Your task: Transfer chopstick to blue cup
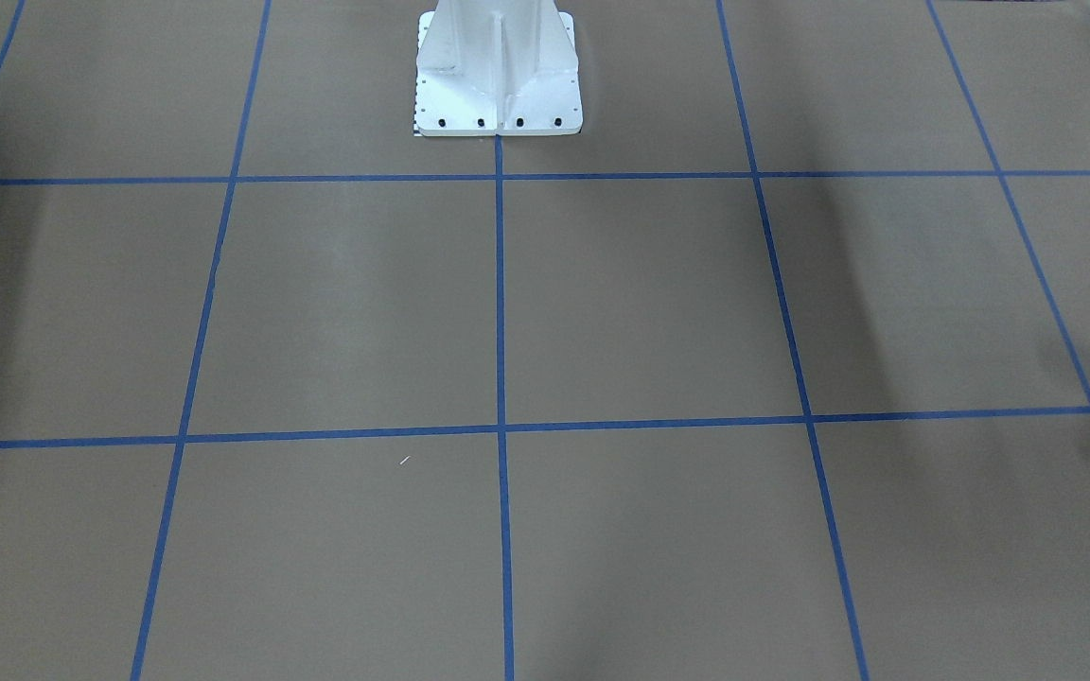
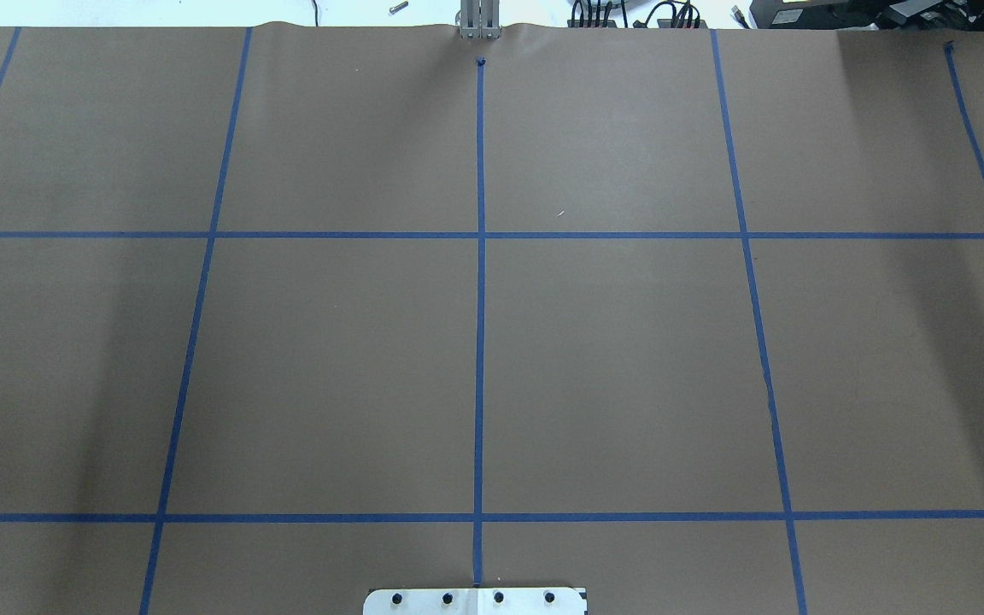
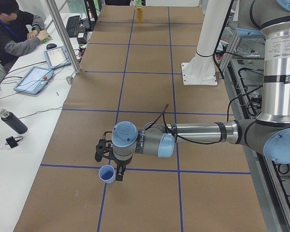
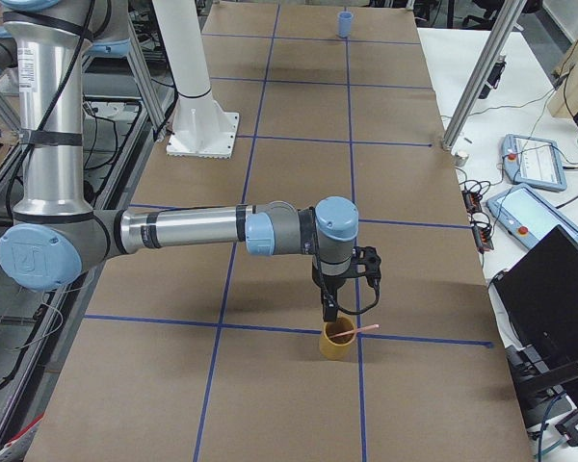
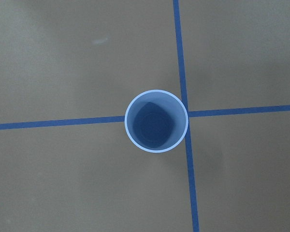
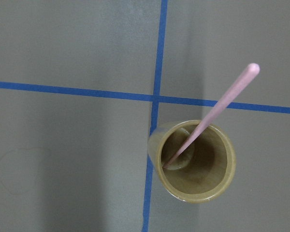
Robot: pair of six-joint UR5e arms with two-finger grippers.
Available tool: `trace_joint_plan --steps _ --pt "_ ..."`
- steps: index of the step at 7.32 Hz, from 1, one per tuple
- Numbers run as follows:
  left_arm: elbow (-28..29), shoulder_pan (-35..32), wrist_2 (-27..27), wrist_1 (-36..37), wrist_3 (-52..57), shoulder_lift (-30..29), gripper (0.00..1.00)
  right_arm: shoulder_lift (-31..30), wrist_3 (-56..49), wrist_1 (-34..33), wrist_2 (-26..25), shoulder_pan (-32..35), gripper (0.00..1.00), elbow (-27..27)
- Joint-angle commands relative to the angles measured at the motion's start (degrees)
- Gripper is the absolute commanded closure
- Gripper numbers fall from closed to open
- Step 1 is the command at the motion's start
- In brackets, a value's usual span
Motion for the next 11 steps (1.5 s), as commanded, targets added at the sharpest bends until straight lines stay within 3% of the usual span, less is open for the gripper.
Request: trace_joint_plan --steps 1,5,6,7,10,11 --pt "0.17 -0.06 0.0 -1.92 0.09 0.0 0.01 0.0 0.09 0.0 0.0 0.0 0.0 0.0" --pt "-1.76 0.03 0.0 -4.3 -0.17 -0.79 0.01 1.31 0.43 2.44 0.0 0.0 0.0 1.84" --pt "-0.37 0.29 0.35 -11.54 -0.26 -1.22 0.01 1.06 0.61 9.86 -0.26 0.0 0.0 1.59" --pt "3.04 0.38 0.26 -14.83 -0.61 -3.14 0.01 1.05 0.79 14.02 0.09 0.0 0.0 -2.07" --pt "4.04 0.38 0.26 -17.13 0.09 -3.0 0.01 -2.9 0.87 29.65 0.79 -0.17 0.0 -5.43" --pt "6.48 0.46 0.44 -19.76 -0.69 -3.07 0.01 -2.55 6.36 30.4 1.57 -1.31 0.0 -5.1"
